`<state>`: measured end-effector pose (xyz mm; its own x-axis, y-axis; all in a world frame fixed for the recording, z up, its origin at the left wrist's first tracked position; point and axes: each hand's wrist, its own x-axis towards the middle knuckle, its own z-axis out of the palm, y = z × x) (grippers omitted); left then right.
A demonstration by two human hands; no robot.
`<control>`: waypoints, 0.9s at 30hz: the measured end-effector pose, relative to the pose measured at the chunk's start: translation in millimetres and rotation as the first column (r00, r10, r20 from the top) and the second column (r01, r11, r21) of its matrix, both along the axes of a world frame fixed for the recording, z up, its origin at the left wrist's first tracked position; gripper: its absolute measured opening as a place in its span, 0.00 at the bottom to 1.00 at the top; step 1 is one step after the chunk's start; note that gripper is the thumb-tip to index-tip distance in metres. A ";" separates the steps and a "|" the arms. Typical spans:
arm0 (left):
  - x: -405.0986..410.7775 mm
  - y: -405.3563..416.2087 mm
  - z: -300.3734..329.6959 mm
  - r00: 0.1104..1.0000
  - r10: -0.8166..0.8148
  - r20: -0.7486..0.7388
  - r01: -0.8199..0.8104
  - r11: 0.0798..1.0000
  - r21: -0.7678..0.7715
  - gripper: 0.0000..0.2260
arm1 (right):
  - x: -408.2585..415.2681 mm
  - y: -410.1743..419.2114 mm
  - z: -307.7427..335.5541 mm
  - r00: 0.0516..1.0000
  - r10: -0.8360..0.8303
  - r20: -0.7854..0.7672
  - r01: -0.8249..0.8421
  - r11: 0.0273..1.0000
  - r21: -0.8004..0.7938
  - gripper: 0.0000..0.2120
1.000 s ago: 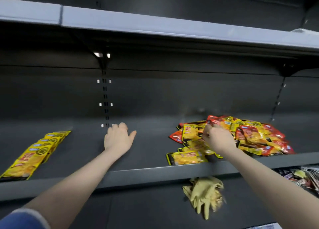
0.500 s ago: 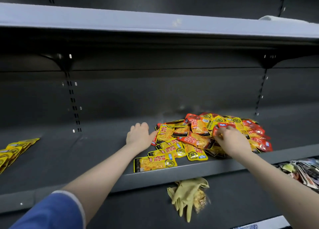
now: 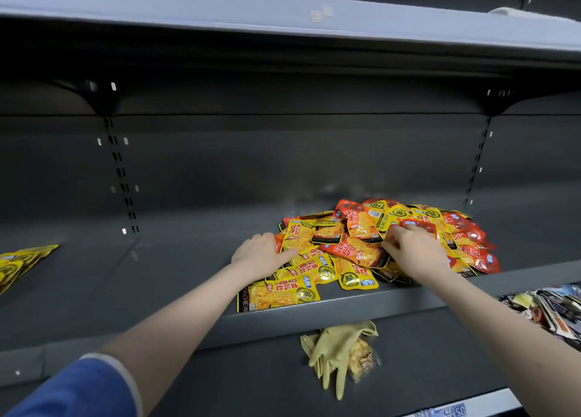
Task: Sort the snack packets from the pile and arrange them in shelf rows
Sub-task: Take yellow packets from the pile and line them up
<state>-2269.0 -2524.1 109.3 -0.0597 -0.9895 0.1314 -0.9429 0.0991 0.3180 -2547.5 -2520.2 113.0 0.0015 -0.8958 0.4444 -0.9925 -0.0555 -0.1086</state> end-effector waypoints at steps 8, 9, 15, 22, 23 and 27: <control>5.2 13.3 6.4 0.983 -0.171 0.071 0.153 0.965 0.215 0.25 | 13.4 -2.2 -1.0 1.000 0.030 0.004 -0.030 1.000 0.002 0.15; 6.6 13.4 6.3 0.981 -0.179 0.070 0.158 0.960 0.232 0.25 | 14.4 -2.4 -2.1 0.999 0.033 -0.001 -0.033 0.999 0.003 0.15; 8.6 16.6 12.1 0.971 -0.234 0.053 0.205 0.924 0.323 0.21 | 20.0 0.1 -5.9 0.999 0.044 -0.023 -0.045 0.999 -0.019 0.16; 12.5 22.2 13.0 0.974 -0.220 0.050 0.197 0.936 0.293 0.21 | 26.1 4.0 -7.3 0.997 0.083 -0.006 -0.083 0.996 -0.016 0.16; 13.5 22.8 14.2 0.973 -0.226 0.043 0.203 0.933 0.299 0.20 | 28.0 4.5 -6.7 0.996 0.091 -0.002 -0.091 0.996 -0.021 0.15; 21.6 27.8 21.1 0.971 -0.241 0.015 0.225 0.926 0.304 0.21 | 40.7 7.0 -2.9 0.986 0.167 0.020 -0.166 0.986 -0.029 0.14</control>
